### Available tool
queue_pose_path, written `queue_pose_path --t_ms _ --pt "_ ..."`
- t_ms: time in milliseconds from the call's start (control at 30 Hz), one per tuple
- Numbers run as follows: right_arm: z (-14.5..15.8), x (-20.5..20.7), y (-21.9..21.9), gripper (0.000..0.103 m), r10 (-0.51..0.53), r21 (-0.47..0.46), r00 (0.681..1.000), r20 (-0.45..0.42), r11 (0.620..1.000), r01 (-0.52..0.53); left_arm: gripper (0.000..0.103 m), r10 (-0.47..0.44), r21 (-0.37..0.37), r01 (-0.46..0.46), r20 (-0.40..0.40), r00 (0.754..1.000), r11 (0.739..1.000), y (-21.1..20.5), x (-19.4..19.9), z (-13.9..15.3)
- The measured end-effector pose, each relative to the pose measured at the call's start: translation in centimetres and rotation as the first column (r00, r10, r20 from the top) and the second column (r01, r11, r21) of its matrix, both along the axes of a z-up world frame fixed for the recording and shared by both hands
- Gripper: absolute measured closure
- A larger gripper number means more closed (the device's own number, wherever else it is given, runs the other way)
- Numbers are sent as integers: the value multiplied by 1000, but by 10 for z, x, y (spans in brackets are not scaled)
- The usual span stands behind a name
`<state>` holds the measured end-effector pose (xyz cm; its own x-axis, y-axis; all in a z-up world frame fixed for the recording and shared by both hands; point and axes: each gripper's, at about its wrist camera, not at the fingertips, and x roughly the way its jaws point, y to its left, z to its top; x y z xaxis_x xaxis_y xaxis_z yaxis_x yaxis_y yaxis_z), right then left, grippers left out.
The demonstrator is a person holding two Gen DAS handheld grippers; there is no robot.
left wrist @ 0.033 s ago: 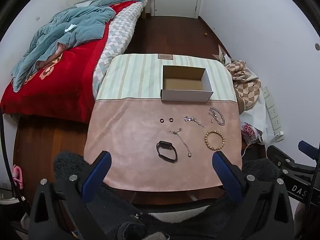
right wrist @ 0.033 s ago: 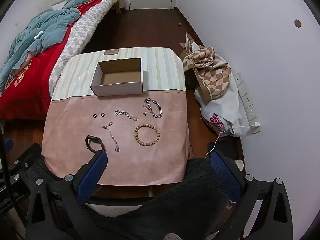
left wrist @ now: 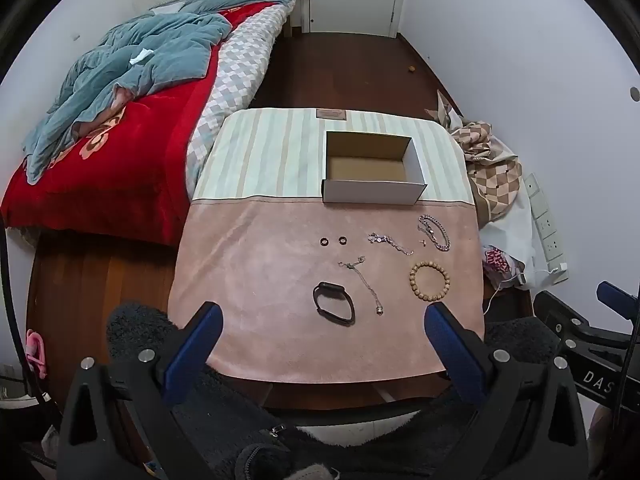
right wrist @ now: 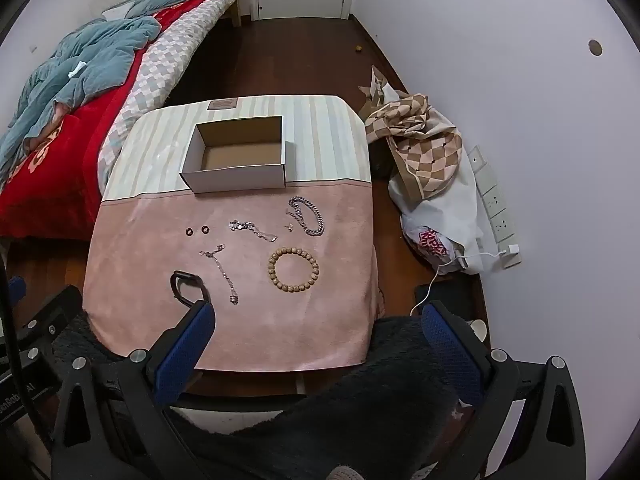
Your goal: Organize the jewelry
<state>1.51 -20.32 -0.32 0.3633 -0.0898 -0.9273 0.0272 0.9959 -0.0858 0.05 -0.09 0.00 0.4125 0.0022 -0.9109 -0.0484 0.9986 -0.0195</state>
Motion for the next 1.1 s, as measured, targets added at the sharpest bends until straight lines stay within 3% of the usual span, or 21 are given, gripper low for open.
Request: queue_pose_path --t_ms 1100 --pt "5 -5 0 0 12 -24 1000 16 1000 -11 0 9 -14 -9 -4 1000 1000 -1 -6 -1"
